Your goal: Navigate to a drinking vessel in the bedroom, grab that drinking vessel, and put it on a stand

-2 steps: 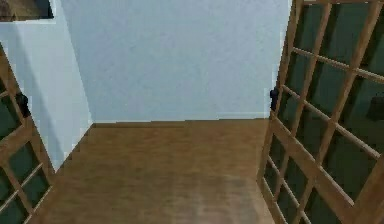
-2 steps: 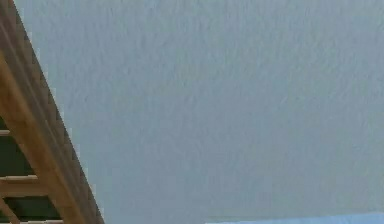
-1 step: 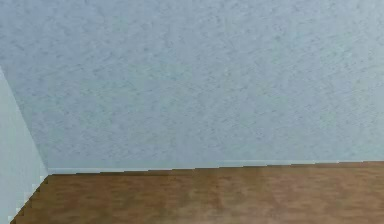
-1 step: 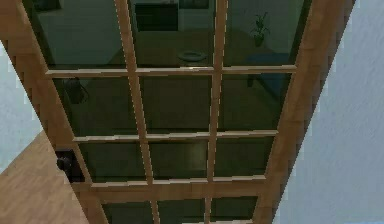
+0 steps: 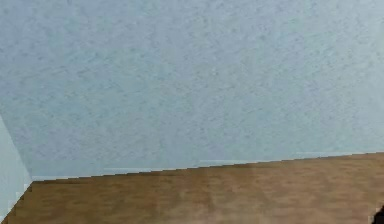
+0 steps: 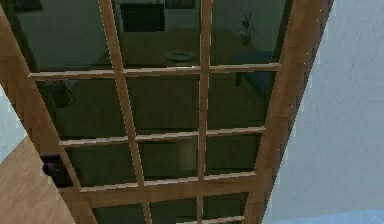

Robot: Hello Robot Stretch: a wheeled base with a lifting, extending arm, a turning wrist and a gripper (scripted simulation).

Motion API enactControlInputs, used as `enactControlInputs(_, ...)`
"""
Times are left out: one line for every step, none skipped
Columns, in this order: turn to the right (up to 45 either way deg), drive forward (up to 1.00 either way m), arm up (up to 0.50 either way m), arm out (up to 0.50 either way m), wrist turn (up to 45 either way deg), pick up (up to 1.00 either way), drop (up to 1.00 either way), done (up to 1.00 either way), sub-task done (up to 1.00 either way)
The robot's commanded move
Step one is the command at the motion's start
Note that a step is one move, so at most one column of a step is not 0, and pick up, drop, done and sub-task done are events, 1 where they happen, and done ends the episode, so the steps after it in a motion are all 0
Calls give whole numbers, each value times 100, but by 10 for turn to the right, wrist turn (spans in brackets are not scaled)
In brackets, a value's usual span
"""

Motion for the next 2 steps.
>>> enactControlInputs(0, 55, 0, 0, 0, 0, 0, 0, 0)
enactControlInputs(390, 0, 0, 0, 0, 0, 0, 0, 0)
